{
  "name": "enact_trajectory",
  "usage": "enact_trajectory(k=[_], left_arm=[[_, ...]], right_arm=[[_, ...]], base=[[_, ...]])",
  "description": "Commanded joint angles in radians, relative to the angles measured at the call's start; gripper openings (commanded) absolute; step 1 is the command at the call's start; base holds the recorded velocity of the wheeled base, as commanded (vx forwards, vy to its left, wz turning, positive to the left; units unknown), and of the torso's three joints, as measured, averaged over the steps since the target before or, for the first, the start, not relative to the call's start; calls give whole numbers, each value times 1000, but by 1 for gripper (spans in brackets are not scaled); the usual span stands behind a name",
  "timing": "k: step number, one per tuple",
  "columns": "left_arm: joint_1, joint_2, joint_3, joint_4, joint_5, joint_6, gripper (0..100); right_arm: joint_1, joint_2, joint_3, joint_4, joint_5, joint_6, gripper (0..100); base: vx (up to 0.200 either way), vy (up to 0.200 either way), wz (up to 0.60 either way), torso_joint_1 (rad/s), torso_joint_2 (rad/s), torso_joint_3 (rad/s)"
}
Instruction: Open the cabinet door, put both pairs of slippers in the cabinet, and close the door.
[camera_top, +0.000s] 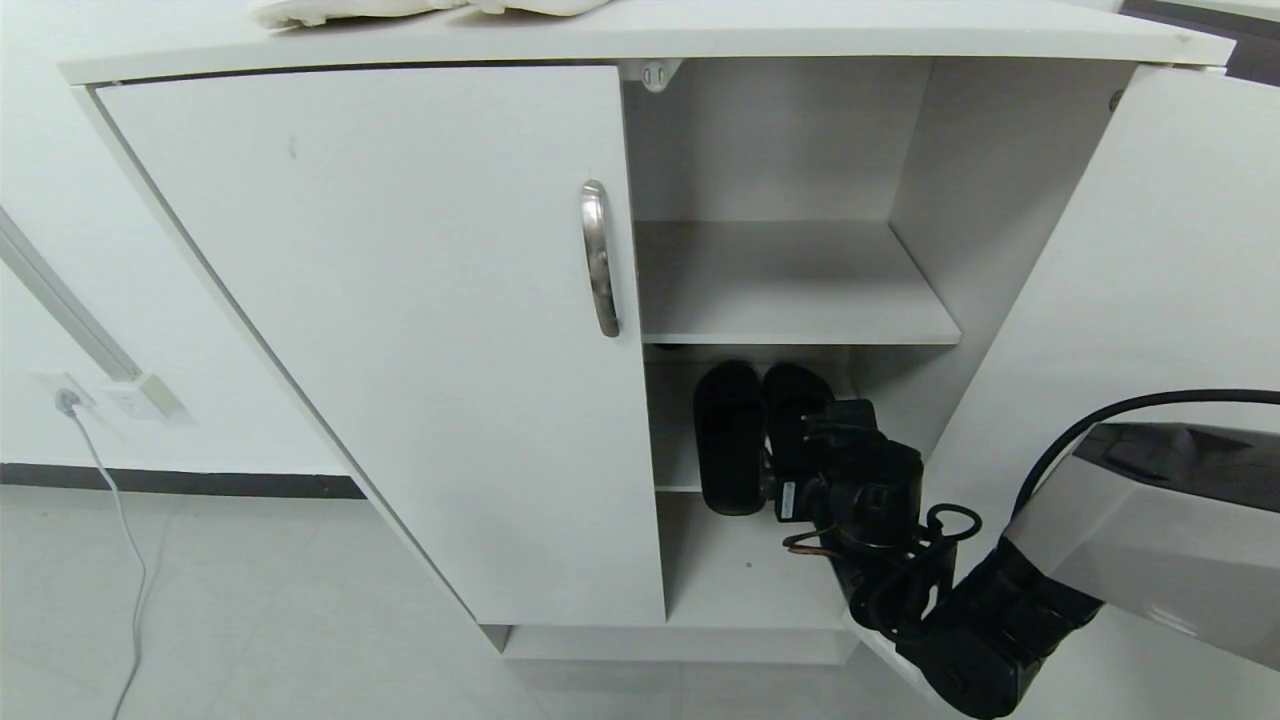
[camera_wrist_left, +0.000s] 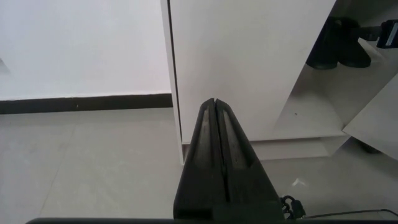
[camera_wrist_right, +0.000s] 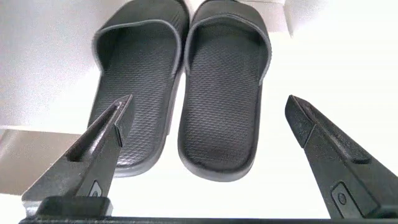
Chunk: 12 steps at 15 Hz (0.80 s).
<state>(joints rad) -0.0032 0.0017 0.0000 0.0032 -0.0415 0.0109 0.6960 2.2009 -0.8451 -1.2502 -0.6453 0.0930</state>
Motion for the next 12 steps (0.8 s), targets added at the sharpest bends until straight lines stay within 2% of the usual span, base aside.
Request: enact_trajectory(k=[1, 7, 9, 12], left_arm=[[0, 0, 0, 0, 0, 0, 0], [0, 0, 0, 0, 0, -2, 0], [0, 1, 0, 0, 2, -12, 0], [0, 0, 0, 0, 0, -12, 0]], right_arm=[[7, -9, 11, 0, -2, -1, 100], [16, -12, 41, -9, -10, -13, 100], [23, -15, 54, -25, -10, -15, 100], [34, -15, 60, -21, -10, -16, 100]], base=[[0, 0, 0, 0, 0, 0], [-200, 0, 0, 2, 4, 3], [-200, 0, 0, 2, 5, 2], [0, 0, 0, 0, 0, 0]])
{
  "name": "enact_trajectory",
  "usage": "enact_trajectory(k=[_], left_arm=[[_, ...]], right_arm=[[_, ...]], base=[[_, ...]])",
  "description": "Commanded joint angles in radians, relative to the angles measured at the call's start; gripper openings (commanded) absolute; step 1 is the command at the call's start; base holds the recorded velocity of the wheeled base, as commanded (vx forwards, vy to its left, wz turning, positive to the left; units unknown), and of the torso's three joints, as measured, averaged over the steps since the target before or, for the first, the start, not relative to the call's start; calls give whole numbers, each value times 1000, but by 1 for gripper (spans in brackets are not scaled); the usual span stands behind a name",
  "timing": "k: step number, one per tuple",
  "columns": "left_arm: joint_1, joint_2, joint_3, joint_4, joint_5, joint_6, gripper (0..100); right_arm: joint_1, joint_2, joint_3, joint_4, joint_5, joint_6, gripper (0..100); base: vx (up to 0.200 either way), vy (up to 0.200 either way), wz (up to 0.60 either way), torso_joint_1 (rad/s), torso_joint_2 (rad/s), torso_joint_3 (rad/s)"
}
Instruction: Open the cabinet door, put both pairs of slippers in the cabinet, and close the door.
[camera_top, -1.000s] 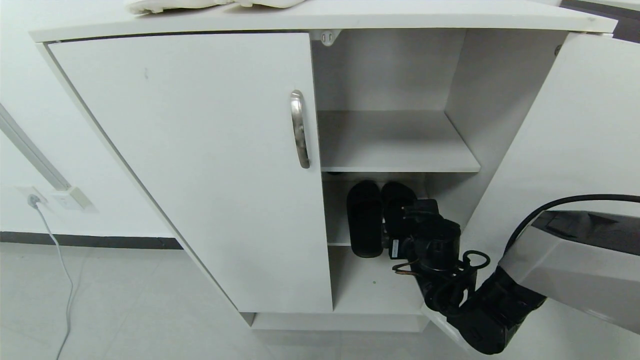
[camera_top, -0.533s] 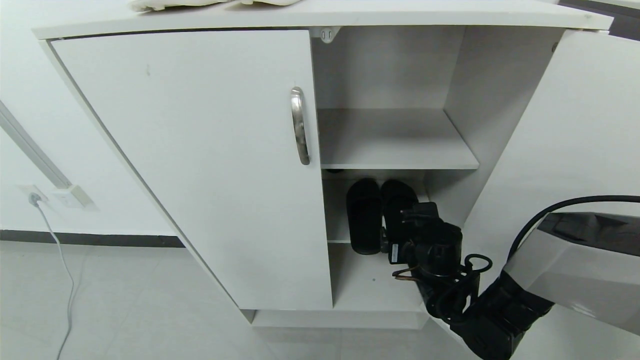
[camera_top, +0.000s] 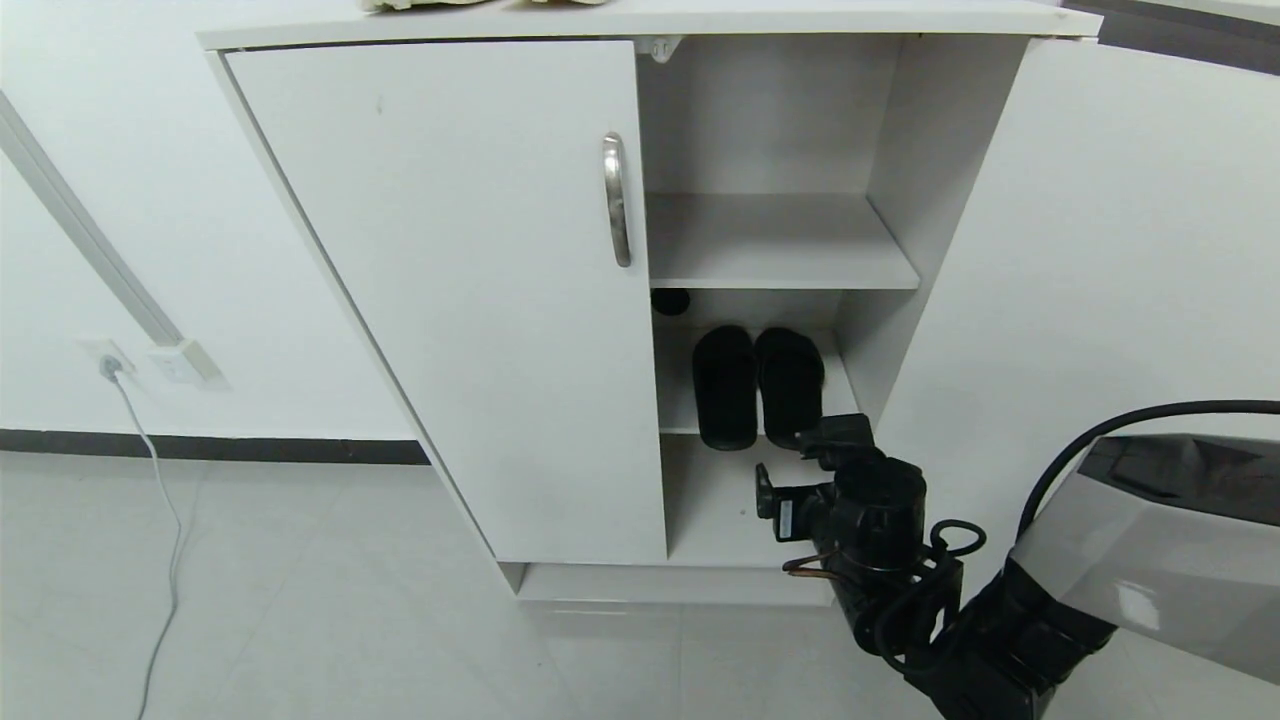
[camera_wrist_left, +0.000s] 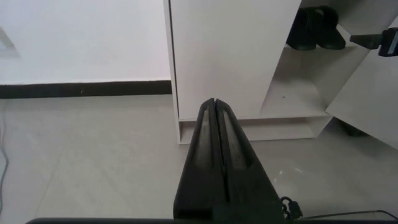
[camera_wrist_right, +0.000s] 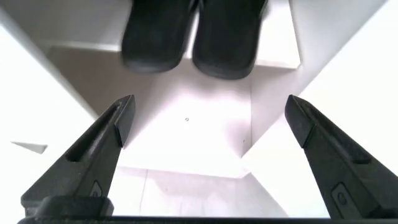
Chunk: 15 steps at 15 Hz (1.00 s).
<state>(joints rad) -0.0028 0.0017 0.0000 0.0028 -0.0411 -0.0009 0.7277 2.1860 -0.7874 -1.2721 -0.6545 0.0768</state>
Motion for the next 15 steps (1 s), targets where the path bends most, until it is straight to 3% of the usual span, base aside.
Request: enact_trajectory(k=[1, 15], left_arm=[[0, 1, 0, 0, 0, -1, 0], [0, 1, 0, 2, -10, -1, 0]], right_arm=[[4, 0, 2, 4, 1, 0, 100], [4, -2, 11, -1, 1, -8, 100]], base=[[0, 0, 0, 0, 0, 0], [0, 0, 0, 0, 0, 9]])
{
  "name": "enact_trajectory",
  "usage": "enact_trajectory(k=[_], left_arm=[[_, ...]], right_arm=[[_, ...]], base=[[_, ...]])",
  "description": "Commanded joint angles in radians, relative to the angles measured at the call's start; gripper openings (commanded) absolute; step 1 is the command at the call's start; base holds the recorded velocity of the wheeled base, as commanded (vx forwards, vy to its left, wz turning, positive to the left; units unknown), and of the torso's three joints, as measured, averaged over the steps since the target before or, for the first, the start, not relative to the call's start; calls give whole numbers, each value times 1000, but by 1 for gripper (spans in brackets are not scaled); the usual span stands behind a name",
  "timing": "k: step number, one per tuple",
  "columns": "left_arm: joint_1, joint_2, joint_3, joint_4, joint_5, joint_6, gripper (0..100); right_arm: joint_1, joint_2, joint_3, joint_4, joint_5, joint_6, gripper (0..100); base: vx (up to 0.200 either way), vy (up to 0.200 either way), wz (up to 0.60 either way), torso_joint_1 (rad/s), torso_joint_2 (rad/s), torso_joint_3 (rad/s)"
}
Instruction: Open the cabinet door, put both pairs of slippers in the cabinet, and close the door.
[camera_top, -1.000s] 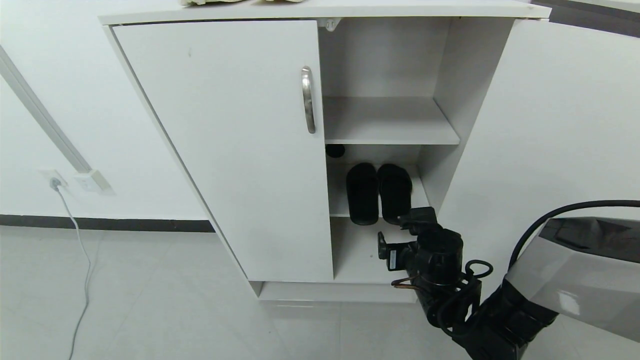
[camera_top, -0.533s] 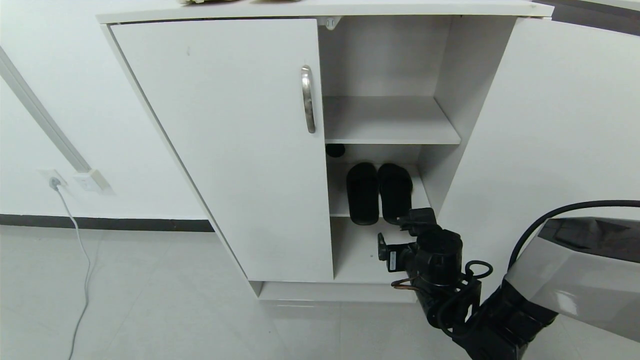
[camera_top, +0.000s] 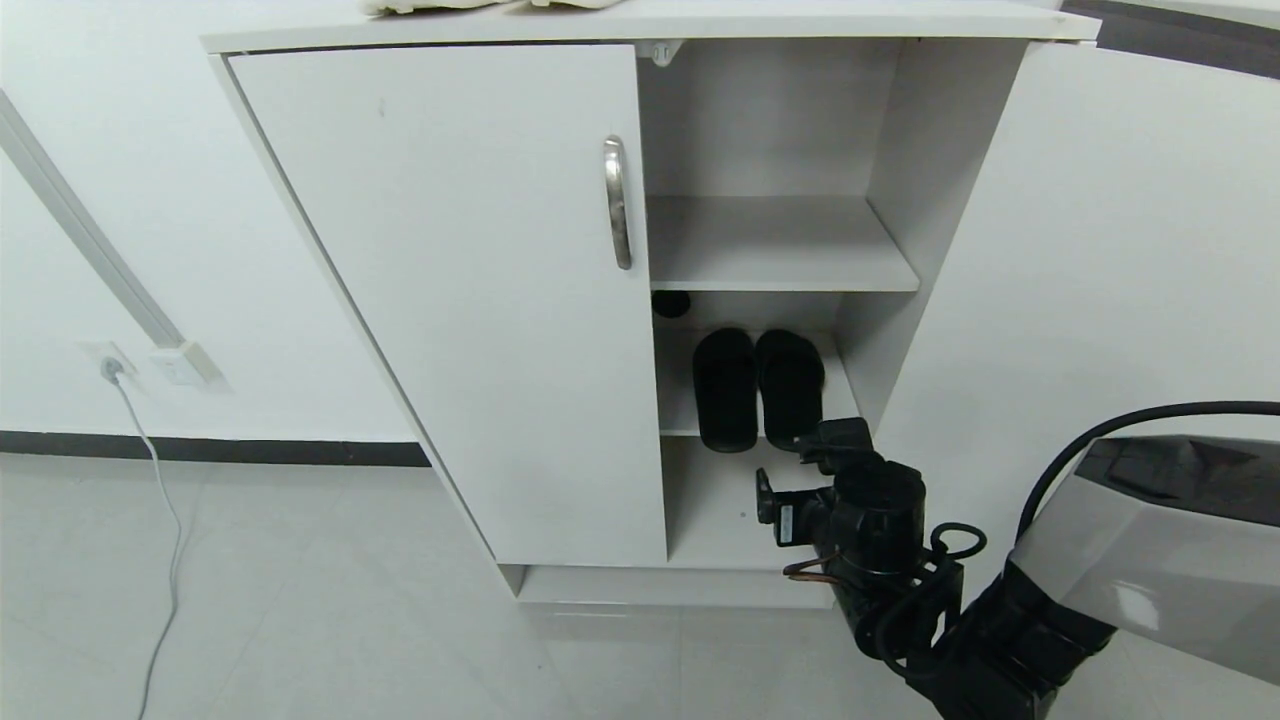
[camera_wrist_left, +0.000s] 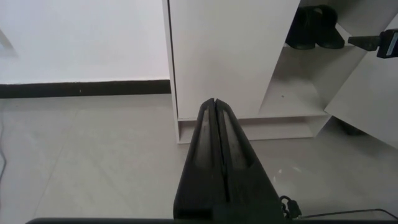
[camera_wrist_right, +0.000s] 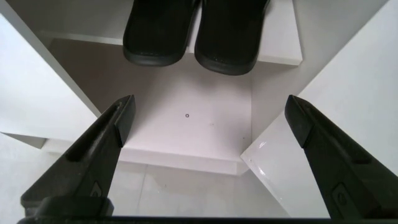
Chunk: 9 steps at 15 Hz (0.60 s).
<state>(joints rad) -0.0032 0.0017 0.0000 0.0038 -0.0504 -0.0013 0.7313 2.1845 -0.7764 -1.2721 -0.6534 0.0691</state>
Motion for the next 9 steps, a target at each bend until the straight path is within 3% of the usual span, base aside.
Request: enact_trajectory(k=[1, 9], left_arm=[[0, 1, 0, 1, 0, 0, 0], [0, 1, 0, -1, -3, 0, 0]], right_arm=[[0, -2, 3, 0, 0, 0, 100], [0, -3, 23, -1, -2, 0, 100]], base=[[0, 0, 0, 2, 2, 163], [0, 0, 0, 0, 2, 195]])
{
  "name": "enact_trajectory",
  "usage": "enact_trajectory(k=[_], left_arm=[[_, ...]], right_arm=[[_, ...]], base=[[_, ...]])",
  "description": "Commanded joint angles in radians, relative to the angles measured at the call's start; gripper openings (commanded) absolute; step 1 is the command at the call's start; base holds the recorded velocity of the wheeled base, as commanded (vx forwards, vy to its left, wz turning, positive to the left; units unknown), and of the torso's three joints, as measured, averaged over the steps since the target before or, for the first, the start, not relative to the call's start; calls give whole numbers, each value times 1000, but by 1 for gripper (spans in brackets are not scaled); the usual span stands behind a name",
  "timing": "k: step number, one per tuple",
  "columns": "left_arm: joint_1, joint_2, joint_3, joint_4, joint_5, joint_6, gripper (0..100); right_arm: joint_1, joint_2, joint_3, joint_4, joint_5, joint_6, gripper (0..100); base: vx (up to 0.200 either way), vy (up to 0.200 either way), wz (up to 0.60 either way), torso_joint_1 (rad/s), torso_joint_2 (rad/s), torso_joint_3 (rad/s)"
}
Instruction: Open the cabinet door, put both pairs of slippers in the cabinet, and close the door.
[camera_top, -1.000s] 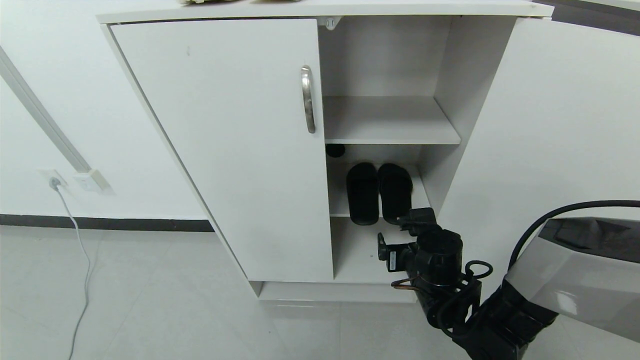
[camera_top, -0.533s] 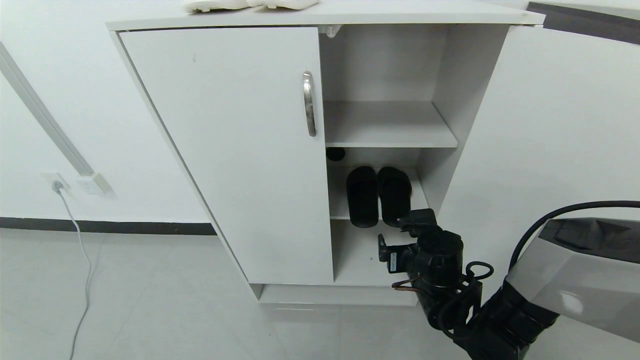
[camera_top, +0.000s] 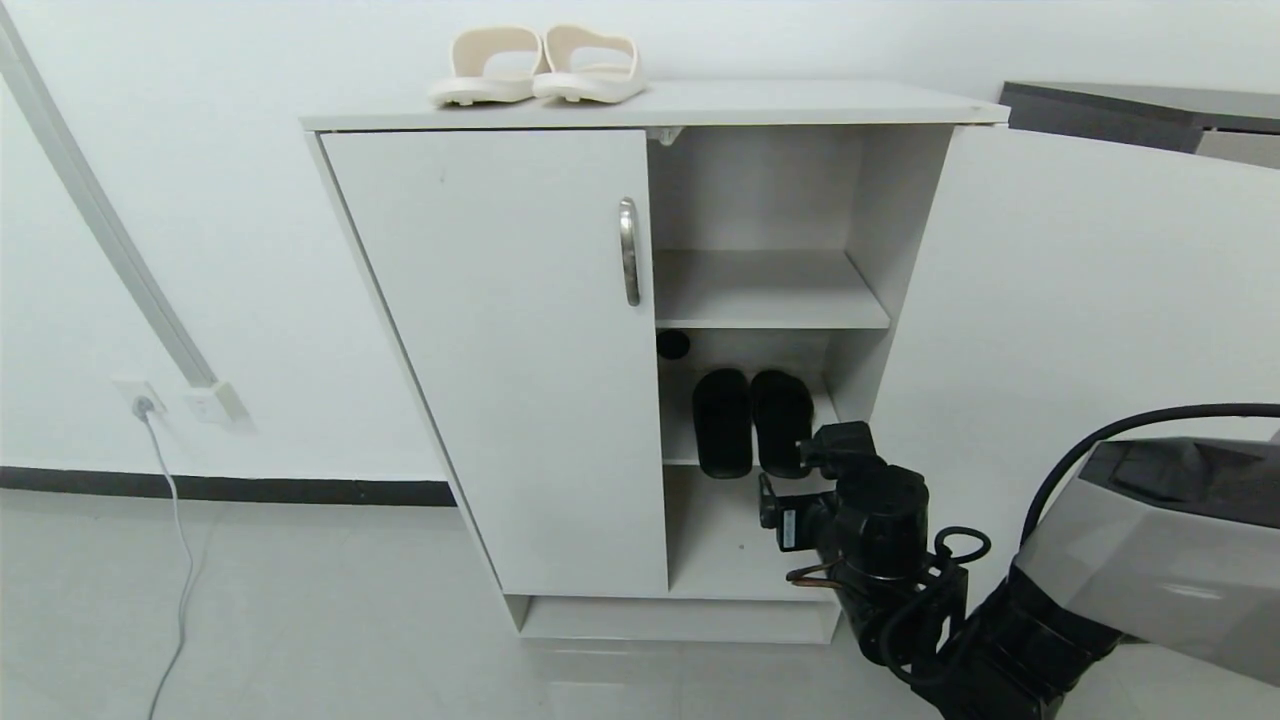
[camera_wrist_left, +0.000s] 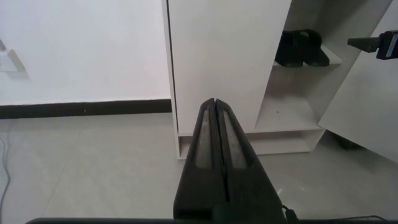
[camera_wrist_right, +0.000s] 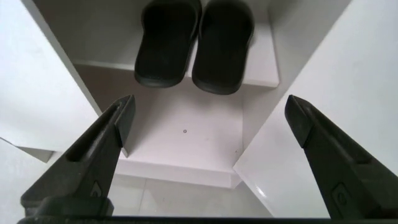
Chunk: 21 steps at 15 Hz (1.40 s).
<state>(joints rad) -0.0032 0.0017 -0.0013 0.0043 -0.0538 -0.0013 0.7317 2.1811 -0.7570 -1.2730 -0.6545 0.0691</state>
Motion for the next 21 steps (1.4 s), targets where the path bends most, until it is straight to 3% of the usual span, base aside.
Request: enact_trajectory(k=[1, 12, 21], left_arm=[[0, 1, 1, -1, 0, 0, 0], [0, 1, 1, -1, 0, -2, 0], [0, 1, 1, -1, 0, -2, 0]], right_arm=[[0, -1, 7, 0, -1, 0, 100], [9, -4, 16, -2, -1, 0, 100], [9, -4, 27, -3, -1, 0, 100]], base=[[0, 0, 0, 2, 7, 119], [0, 0, 0, 0, 0, 0], [0, 200, 0, 4, 1, 0]])
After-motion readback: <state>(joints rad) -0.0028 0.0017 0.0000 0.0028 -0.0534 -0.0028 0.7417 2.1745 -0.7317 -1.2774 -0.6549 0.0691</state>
